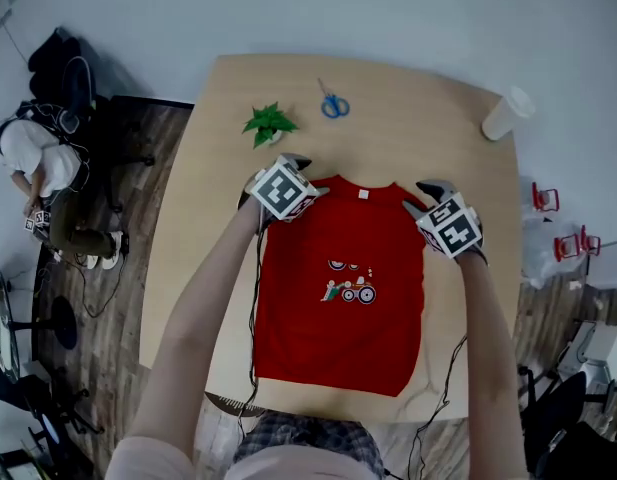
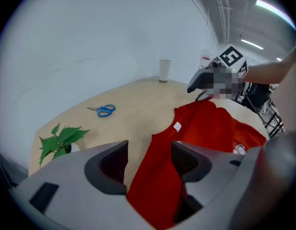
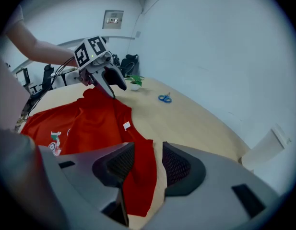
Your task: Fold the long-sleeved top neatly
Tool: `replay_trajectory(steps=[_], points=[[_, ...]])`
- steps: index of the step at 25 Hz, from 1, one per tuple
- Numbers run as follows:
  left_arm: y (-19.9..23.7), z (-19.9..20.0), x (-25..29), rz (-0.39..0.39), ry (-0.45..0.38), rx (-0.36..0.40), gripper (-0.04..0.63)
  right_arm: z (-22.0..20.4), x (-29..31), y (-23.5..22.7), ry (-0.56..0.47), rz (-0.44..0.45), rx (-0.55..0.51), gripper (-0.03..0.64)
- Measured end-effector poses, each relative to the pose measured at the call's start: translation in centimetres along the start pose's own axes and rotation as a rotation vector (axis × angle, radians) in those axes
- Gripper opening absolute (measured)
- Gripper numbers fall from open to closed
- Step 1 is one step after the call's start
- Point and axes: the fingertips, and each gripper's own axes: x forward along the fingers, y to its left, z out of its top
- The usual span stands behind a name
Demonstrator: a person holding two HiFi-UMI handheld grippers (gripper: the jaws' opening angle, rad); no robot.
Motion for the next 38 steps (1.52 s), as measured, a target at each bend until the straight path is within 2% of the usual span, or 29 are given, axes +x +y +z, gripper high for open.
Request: replay_trajectory(steps=[6, 10, 15, 21, 23, 25, 29, 31, 35, 38], points=[[0.0, -1.5, 4.1, -0.07, 0.101, 0.08, 0.245, -2.0, 3.9, 0.3, 0.091, 0.076, -0.055, 0.183], [-0.3, -1.8, 5.0, -0.109, 0.146, 0.118, 0.232, -2.6, 5.1, 0.7, 0.136, 0.109, -0.093, 0.183], [-1.8, -2.4, 5.4, -0.201, 0.228, 0.206, 0.196, -2.9, 6.0, 0.6, 0.187, 0.167, -0.102, 0.178], [-2.6, -2.6, 5.4, -0.255, 0.256, 0.208, 0.13, -2.5, 5.9, 1.1, 0.223, 0.243, -0.06, 0.132], [-2.9, -2.7, 5.3, -0.256, 0.247, 0.204, 0.079, -2.6, 5.9, 1.4, 0.223, 0.243, -0.07, 0.109], [-3.1, -2.9, 5.1, -0.242, 0.239, 0.211, 0.042, -2.7, 5.7, 1.7, 0.218, 0.234, -0.099, 0.074], [-3.0, -2.4, 4.7, -0.191, 0.232, 0.271, 0.032, -2.7, 5.2, 1.3, 0.214, 0.203, -0.117, 0.046], [-2.2, -0.9, 4.4, -0.133, 0.196, 0.289, 0.031, -2.4, 4.8, 0.2, 0.214, 0.147, -0.115, 0.044], [0.1, 3.7, 3.1, 0.014, 0.075, 0.287, 0.031, -0.6, 3.3, -3.4, 0.178, -0.032, -0.091, 0.043], [1.0, 6.0, 1.6, 0.075, 0.043, 0.305, 0.03, 1.5, 1.7, -4.8, 0.124, -0.088, -0.073, 0.043]])
